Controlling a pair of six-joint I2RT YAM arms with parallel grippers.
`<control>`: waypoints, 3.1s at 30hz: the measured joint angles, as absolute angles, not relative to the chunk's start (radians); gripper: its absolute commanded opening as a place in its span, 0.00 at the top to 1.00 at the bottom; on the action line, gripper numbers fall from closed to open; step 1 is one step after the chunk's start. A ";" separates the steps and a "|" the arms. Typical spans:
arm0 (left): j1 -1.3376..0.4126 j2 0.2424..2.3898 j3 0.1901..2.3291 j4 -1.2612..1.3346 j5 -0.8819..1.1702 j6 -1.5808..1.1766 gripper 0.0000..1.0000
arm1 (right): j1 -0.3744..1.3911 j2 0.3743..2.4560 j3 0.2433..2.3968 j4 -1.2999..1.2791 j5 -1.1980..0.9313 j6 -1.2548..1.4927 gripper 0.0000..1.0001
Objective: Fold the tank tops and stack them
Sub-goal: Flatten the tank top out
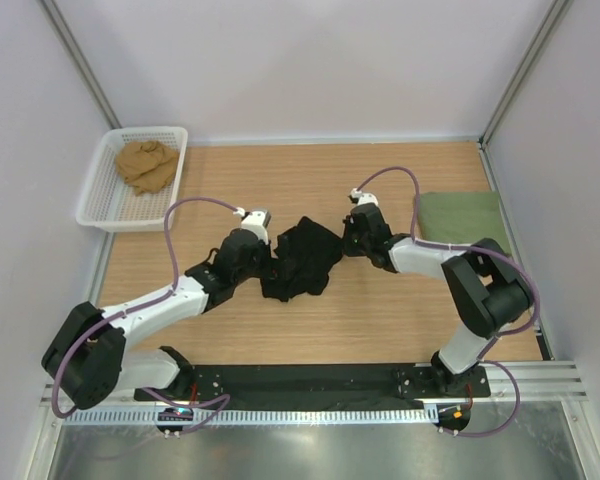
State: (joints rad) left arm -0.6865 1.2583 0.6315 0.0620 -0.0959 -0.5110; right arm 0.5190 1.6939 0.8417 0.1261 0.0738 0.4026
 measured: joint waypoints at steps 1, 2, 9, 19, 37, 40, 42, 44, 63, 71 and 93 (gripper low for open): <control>-0.686 1.255 0.630 0.075 -0.066 -0.508 0.11 | 0.519 1.667 0.824 0.126 0.091 0.403 0.99; -0.686 1.255 0.630 0.089 -0.036 -0.505 0.12 | 0.519 1.636 0.807 0.126 0.112 0.405 0.99; -0.686 1.327 0.650 0.116 0.117 -0.482 0.28 | 0.519 1.588 0.794 0.149 0.183 0.416 0.99; -0.702 1.399 0.679 0.115 0.212 -0.455 0.33 | 0.519 1.588 0.793 0.149 0.200 0.421 0.99; -0.532 1.261 0.654 0.039 -0.018 -0.522 1.00 | 0.512 1.434 0.698 0.136 0.374 0.473 0.99; -0.420 1.047 0.551 0.064 -0.094 -0.578 1.00 | 0.516 1.324 0.646 0.154 0.425 0.501 0.99; -0.413 0.936 0.501 0.072 -0.136 -0.601 1.00 | 0.510 1.263 0.622 0.161 0.463 0.505 0.99; -0.414 0.845 0.464 0.068 -0.166 -0.617 1.00 | 0.503 1.222 0.608 0.159 0.478 0.504 0.99; -0.496 0.873 0.611 -0.156 0.032 -0.721 0.36 | 0.501 0.887 0.644 -0.312 0.455 0.654 0.41; -0.672 1.204 0.760 -0.169 0.028 -0.664 0.27 | 0.501 1.031 0.694 -0.382 0.503 0.652 0.37; -0.532 1.689 0.916 -0.139 0.138 -0.600 1.00 | 0.490 1.607 0.902 -0.342 0.435 0.562 0.99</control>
State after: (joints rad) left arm -0.5316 1.6894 0.9161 -0.1394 0.1379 -0.5999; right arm 0.4904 1.6073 0.9016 -0.3424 0.4347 0.5617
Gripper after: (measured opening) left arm 0.015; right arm 0.050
